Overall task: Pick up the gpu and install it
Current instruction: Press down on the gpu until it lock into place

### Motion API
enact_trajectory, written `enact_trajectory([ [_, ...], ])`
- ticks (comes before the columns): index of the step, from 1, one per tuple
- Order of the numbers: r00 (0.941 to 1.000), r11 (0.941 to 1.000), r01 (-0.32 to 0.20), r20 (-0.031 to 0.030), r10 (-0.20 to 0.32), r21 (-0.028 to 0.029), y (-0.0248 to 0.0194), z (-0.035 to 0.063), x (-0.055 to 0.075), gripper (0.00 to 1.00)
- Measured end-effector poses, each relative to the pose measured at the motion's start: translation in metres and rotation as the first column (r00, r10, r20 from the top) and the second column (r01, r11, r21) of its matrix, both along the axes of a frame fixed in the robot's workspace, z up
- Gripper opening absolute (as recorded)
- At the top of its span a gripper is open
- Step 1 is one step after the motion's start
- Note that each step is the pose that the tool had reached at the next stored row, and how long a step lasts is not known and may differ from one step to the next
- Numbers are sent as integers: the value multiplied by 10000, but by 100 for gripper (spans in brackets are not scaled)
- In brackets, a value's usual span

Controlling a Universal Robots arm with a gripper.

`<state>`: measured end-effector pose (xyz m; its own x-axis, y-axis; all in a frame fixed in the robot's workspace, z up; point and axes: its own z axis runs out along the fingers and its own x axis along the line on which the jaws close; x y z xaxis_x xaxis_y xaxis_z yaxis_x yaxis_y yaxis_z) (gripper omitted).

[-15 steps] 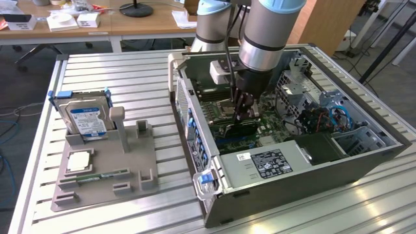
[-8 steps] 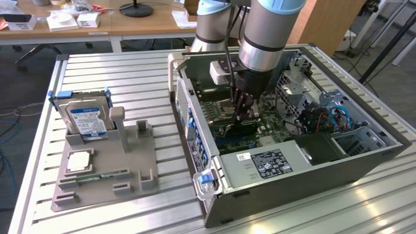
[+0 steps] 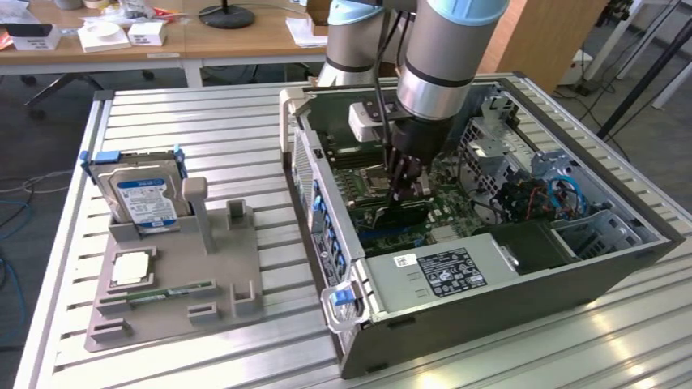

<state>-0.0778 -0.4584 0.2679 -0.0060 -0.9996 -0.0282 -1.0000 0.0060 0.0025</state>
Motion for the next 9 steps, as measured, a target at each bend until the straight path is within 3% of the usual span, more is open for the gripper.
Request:
enact_trajectory([
  [9, 10000, 10000, 0, -2, 0, -4, -1, -8, 0, 10],
])
